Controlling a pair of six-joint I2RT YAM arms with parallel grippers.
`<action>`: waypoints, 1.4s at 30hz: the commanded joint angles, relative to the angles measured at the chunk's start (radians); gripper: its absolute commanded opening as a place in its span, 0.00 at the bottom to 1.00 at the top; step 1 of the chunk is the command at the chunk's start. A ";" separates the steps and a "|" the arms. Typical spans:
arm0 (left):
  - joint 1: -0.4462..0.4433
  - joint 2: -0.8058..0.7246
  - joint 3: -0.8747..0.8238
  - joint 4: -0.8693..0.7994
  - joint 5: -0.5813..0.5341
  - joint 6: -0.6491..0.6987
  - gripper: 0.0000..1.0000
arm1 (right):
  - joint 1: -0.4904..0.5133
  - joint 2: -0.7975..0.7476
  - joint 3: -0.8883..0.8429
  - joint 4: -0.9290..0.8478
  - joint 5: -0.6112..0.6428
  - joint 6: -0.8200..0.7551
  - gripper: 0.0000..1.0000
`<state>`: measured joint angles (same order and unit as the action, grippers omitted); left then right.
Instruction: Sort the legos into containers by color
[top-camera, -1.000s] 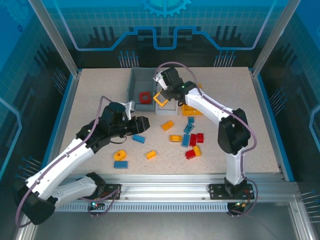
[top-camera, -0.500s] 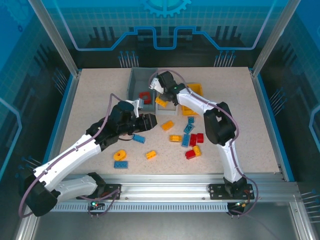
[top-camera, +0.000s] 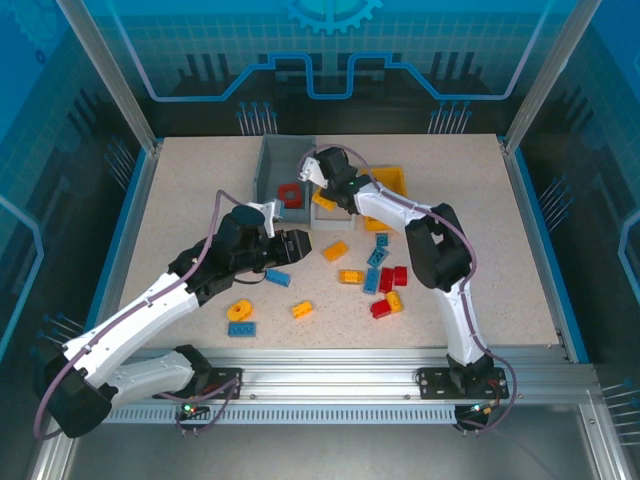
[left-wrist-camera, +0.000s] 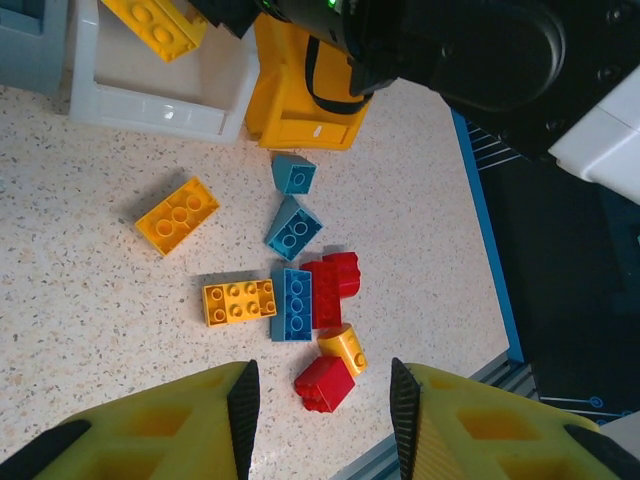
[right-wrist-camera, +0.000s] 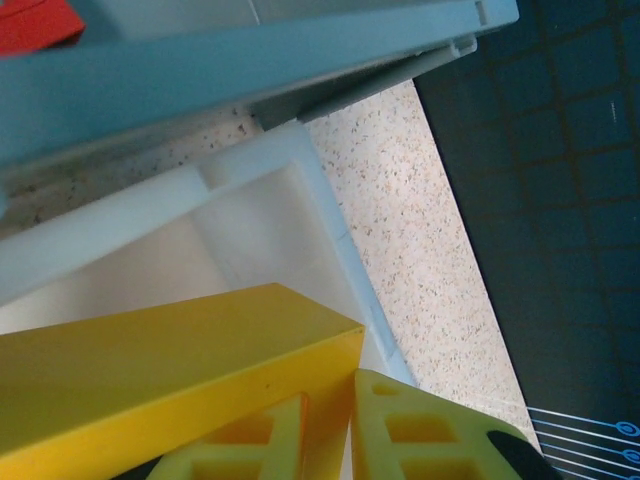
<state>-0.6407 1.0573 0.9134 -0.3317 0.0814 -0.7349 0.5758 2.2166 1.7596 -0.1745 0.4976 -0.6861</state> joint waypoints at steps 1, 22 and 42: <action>-0.005 -0.011 -0.016 -0.005 -0.019 -0.010 0.42 | -0.005 -0.085 -0.026 0.053 -0.034 -0.008 0.17; -0.008 0.017 -0.026 0.032 -0.007 -0.029 0.43 | -0.025 -0.056 -0.131 0.206 -0.025 -0.212 0.16; -0.031 0.005 -0.043 0.058 -0.038 -0.046 0.43 | -0.007 -0.008 -0.061 0.167 0.000 -0.206 0.42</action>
<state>-0.6590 1.0691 0.8722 -0.2996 0.0639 -0.7696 0.5629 2.2463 1.6646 0.0002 0.4904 -0.8803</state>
